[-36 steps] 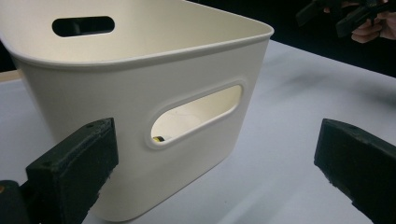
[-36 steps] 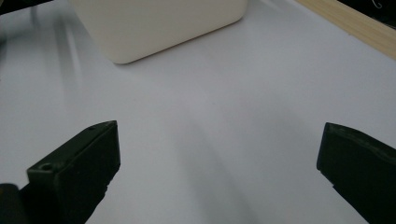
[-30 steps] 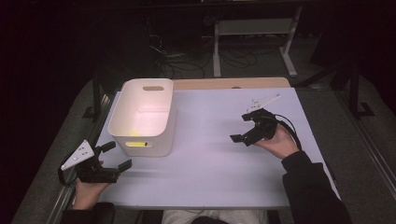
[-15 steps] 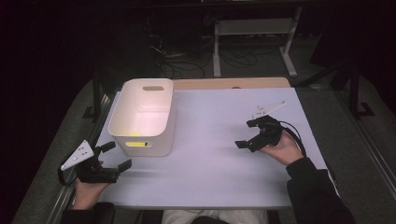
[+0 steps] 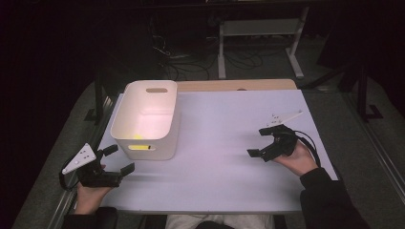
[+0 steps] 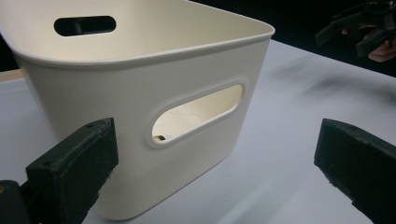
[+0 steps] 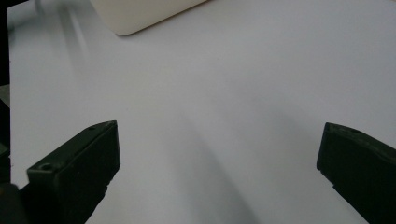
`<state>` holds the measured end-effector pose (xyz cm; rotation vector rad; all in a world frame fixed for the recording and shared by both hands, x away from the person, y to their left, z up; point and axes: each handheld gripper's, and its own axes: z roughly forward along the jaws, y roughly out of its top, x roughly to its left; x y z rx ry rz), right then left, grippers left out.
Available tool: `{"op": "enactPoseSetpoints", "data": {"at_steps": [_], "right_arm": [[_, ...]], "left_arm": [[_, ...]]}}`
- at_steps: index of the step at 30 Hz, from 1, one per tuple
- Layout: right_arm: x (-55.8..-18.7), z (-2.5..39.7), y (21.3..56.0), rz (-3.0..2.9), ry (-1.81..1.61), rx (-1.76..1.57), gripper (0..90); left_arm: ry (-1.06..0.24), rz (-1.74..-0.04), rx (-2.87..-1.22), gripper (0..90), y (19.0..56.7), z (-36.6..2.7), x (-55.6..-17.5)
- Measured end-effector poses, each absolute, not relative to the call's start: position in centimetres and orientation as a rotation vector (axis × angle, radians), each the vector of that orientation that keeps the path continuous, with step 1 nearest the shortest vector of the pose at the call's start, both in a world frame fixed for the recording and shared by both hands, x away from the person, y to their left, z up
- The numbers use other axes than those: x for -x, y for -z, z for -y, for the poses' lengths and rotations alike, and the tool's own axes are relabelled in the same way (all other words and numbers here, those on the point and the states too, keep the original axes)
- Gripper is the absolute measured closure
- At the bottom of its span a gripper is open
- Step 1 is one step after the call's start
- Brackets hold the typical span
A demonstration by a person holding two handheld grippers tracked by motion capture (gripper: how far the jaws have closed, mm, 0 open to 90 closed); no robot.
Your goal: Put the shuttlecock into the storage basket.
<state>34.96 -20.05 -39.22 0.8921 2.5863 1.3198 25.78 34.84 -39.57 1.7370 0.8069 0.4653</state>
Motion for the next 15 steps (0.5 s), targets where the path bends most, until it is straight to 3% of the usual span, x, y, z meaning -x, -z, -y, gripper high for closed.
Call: {"op": "enactPoseSetpoints", "data": {"at_steps": [15], "right_arm": [[-33.1, 22.3, 40.8, -2.549, -1.327, -0.959, 0.0]], "left_arm": [[-0.469, -0.807, -1.739, 0.0, 39.6, -34.9, -25.8]]}}
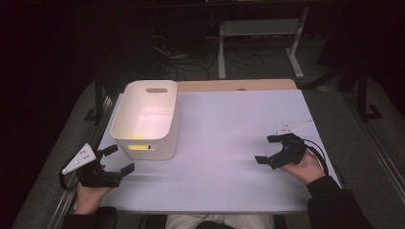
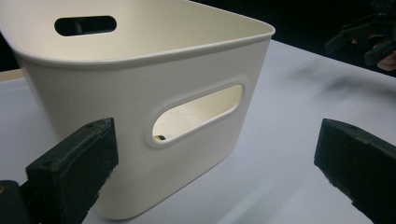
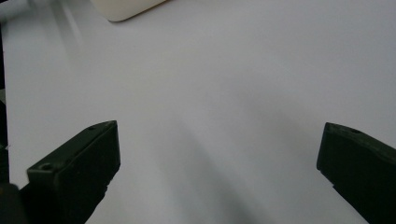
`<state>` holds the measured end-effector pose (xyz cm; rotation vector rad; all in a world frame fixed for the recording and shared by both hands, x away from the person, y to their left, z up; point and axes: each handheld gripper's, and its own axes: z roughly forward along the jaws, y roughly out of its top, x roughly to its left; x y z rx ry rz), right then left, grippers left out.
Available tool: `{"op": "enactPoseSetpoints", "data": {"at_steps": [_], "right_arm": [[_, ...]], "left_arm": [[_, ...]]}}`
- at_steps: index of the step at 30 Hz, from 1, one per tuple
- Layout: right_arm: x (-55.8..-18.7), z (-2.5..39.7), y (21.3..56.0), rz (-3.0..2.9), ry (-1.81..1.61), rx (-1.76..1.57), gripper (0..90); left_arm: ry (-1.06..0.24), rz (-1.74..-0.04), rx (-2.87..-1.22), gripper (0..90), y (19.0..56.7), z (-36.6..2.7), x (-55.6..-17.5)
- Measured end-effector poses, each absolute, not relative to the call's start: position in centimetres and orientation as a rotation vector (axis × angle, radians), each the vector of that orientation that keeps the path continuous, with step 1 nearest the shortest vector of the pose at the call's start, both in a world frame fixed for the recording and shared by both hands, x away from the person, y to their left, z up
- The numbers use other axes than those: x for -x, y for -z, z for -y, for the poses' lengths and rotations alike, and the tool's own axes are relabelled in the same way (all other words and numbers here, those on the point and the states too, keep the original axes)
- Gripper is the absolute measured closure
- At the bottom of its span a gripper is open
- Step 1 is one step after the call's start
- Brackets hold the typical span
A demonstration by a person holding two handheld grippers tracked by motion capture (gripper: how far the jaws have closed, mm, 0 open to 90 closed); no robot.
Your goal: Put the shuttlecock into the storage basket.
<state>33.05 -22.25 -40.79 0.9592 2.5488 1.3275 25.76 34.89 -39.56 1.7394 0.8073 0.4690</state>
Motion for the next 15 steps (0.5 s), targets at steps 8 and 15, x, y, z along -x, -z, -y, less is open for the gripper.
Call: {"op": "enactPoseSetpoints", "data": {"at_steps": [8, 15], "right_arm": [[-32.0, 23.7, 41.5, -2.504, -1.335, -0.985, 0.0], [-31.3, 24.5, 42.1, -2.468, -1.342, -1.002, 0.0]], "left_arm": [[-0.47, -0.809, -1.739, 0.0, 39.6, -34.9, -25.8], [-0.47, -0.809, -1.739, 0.0, 39.6, -34.9, -25.8]]}}
